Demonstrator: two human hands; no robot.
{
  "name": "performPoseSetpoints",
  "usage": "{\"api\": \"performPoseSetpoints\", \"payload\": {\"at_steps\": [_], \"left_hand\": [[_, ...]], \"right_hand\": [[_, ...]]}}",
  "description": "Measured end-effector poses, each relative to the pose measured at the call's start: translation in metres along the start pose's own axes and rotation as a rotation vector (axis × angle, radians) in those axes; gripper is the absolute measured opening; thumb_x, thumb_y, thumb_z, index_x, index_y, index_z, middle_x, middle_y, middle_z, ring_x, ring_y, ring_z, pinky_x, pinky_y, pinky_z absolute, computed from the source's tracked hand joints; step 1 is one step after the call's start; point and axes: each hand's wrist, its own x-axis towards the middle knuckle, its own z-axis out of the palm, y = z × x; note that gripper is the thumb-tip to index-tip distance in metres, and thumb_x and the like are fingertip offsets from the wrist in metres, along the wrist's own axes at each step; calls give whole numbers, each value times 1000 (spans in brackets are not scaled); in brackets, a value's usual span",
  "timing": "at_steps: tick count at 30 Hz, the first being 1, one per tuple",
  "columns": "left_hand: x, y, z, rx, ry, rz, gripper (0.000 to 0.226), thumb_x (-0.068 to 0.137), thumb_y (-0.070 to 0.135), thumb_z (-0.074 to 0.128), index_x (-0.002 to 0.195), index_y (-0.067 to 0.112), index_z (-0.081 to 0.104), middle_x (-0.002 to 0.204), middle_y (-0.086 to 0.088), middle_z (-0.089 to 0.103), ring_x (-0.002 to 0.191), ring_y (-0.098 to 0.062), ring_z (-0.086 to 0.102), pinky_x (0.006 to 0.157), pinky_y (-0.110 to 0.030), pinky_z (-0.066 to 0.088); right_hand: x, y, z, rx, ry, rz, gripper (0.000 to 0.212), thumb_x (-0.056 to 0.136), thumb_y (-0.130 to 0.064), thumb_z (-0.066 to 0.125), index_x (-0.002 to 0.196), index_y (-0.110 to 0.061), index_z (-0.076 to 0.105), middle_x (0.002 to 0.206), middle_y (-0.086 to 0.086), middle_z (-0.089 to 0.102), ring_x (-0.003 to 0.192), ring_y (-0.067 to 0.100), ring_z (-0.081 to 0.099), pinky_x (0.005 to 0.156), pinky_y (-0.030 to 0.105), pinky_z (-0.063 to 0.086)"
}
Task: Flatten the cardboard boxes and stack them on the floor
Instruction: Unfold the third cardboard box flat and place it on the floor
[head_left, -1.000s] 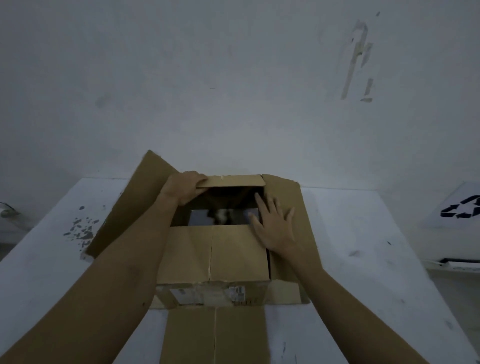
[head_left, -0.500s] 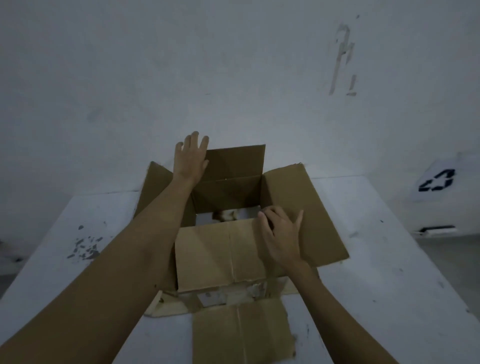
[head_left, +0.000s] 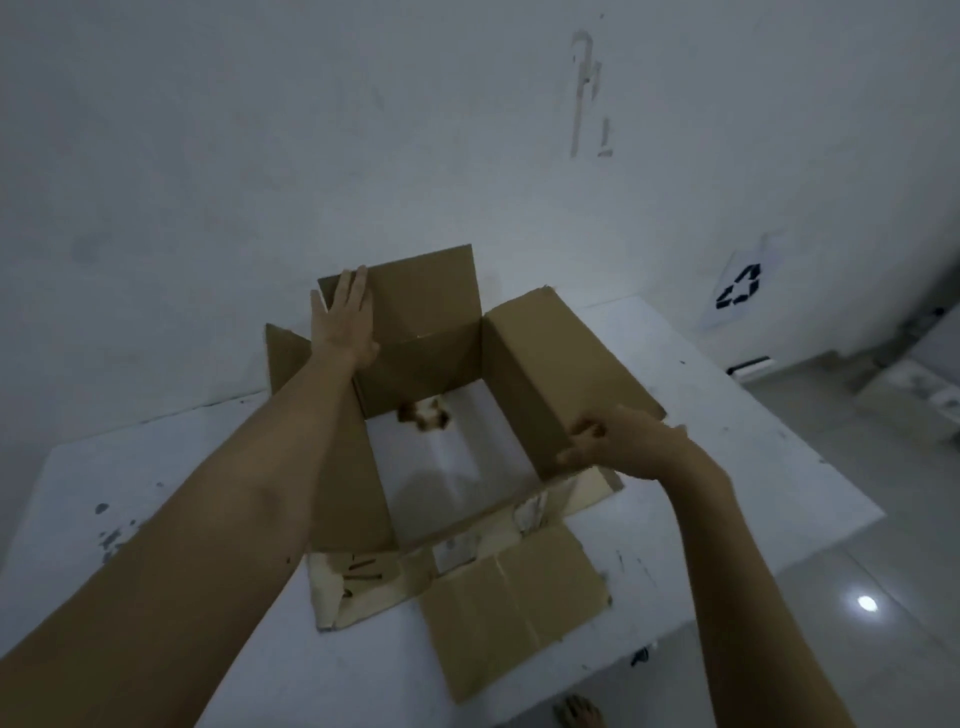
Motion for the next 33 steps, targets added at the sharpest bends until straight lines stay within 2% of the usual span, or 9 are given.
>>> {"api": "performPoseSetpoints", "payload": {"at_steps": [2, 4, 9, 14, 18, 22, 25, 29, 33], "left_hand": [[-8, 1, 5, -16, -120, -22, 86, 93, 48, 51, 154, 9, 5, 158, -7, -25, 147, -26, -18, 116, -60, 8], [-16, 0, 11, -42, -221, -29, 86, 93, 51, 50, 155, 11, 5, 158, -6, -25, 147, -27, -19, 114, -64, 7], [-31, -16, 25, -122, -330, -58, 77, 94, 55, 44, 155, 21, 11, 159, -5, -23, 146, -32, -20, 114, -65, 1], [-38, -39, 34, -278, -372, -108, 69, 96, 57, 34, 154, 26, 14, 162, -4, -9, 148, -34, -6, 114, -61, -1], [-35, -38, 50, -304, -52, 26, 49, 93, 40, 47, 136, 16, 44, 144, -14, 38, 130, -33, 39, 107, -63, 25], [-29, -25, 54, -311, -102, 30, 68, 94, 46, 47, 152, 23, 18, 159, -12, 11, 145, -31, 16, 113, -65, 9], [-21, -21, 53, -379, -127, -84, 69, 91, 69, 29, 144, 26, 38, 149, -12, 36, 139, -32, 30, 111, -66, 5], [-7, -25, 43, -472, -110, -241, 85, 84, 79, 15, 102, 14, 67, 110, -12, 67, 114, -31, 56, 115, -57, 10], [5, -32, 41, -467, -147, -432, 93, 84, 79, 9, 92, 10, 72, 111, -16, 67, 120, -34, 52, 115, -60, 4]], "right_hand": [[0, 0, 6, -149, -95, 70, 80, 77, -51, 72, 144, -26, 35, 143, 1, 43, 133, 31, 39, 113, 62, 15], [8, -4, 20, -232, -120, 41, 106, 72, -59, 73, 152, -30, 10, 160, 5, 15, 145, 34, 17, 111, 69, 7], [49, -2, 55, -414, -268, -46, 142, 58, -63, 80, 143, -38, -31, 153, -1, -37, 143, 34, -27, 106, 76, -4], [70, 11, 75, -502, -236, -125, 151, 50, -72, 78, 141, -34, -36, 151, 2, -40, 138, 33, -35, 103, 74, -16], [82, 8, 67, -373, -132, -220, 144, 55, -75, 73, 142, -34, -35, 151, 0, -40, 139, 29, -36, 103, 70, -21], [103, 7, 62, -296, 47, -159, 111, 77, -77, 49, 148, -34, -23, 154, 2, -34, 141, 31, -31, 105, 69, -20], [119, 15, 57, -275, 133, 13, 86, 90, -70, 32, 151, -33, -17, 157, 7, -29, 143, 35, -26, 107, 69, -15], [130, 25, 46, -196, 241, 196, 106, 80, -77, 45, 152, -27, -14, 158, 16, -21, 144, 41, -19, 107, 70, -12], [141, 25, 34, -56, 300, 320, 128, 60, -88, 53, 152, -26, -12, 158, 21, 7, 145, 44, 8, 109, 69, -1]]}}
